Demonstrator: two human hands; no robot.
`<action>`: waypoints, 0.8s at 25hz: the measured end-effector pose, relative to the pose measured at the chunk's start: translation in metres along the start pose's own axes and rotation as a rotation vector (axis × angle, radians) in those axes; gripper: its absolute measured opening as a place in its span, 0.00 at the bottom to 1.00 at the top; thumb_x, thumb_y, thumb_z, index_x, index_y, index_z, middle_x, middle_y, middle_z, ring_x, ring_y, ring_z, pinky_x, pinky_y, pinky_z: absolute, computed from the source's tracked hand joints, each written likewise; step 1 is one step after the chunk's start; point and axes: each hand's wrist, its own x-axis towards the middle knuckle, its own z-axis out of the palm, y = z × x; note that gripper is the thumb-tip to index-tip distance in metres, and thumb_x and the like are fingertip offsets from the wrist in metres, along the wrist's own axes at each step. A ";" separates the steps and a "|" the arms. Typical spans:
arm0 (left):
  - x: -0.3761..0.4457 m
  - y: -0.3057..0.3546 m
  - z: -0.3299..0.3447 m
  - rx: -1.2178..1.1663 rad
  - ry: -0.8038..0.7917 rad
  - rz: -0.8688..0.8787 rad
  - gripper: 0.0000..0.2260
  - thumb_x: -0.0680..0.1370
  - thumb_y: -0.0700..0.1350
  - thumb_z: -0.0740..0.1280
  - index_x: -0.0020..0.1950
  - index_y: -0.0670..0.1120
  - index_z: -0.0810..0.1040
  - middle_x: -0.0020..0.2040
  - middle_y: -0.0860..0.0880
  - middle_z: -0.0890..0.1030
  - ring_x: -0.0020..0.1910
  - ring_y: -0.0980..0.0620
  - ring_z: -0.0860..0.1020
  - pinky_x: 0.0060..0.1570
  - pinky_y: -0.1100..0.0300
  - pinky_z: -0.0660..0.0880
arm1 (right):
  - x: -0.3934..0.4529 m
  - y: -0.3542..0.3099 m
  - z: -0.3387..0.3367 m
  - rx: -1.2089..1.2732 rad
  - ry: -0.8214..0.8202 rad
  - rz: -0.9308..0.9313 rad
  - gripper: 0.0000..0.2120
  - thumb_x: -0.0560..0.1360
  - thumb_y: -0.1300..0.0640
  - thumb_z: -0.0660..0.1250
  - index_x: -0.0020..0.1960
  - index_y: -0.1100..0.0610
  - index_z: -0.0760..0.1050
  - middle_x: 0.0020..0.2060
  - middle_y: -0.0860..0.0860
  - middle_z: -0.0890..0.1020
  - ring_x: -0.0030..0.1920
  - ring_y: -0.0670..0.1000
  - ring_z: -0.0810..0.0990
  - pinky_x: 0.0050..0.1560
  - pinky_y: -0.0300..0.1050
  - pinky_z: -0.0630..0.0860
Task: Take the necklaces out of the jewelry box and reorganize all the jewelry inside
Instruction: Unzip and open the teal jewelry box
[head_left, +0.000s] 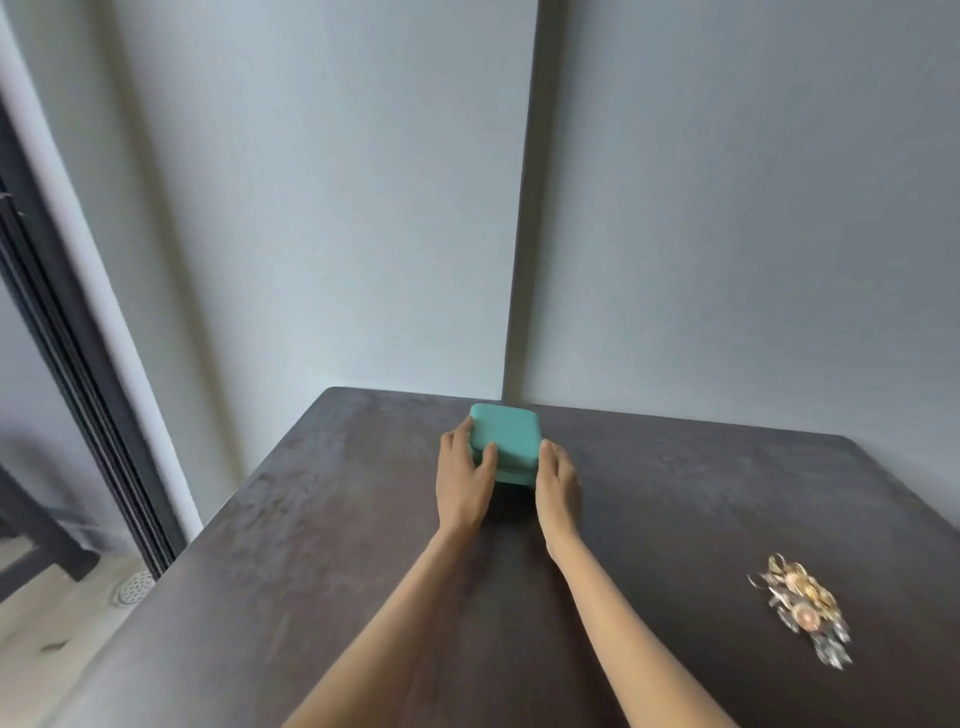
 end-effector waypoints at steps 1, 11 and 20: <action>-0.023 0.005 -0.007 -0.016 -0.016 0.003 0.21 0.78 0.46 0.61 0.71 0.48 0.66 0.63 0.51 0.70 0.58 0.52 0.73 0.55 0.61 0.69 | -0.023 0.001 -0.013 -0.016 0.030 -0.006 0.14 0.81 0.51 0.53 0.57 0.55 0.75 0.52 0.52 0.80 0.51 0.54 0.77 0.46 0.41 0.68; -0.140 0.007 -0.052 -0.025 -0.138 -0.022 0.16 0.78 0.41 0.60 0.65 0.49 0.73 0.61 0.47 0.72 0.52 0.54 0.72 0.54 0.62 0.66 | -0.141 0.010 -0.072 -0.158 0.032 0.002 0.07 0.78 0.55 0.58 0.47 0.55 0.73 0.43 0.51 0.79 0.44 0.55 0.75 0.41 0.43 0.65; -0.124 -0.004 -0.041 0.096 -0.313 0.029 0.23 0.75 0.57 0.66 0.66 0.52 0.66 0.62 0.56 0.63 0.57 0.57 0.69 0.55 0.59 0.68 | -0.106 0.015 -0.076 -0.149 -0.170 0.007 0.27 0.72 0.70 0.54 0.70 0.55 0.66 0.63 0.52 0.75 0.64 0.51 0.73 0.64 0.43 0.68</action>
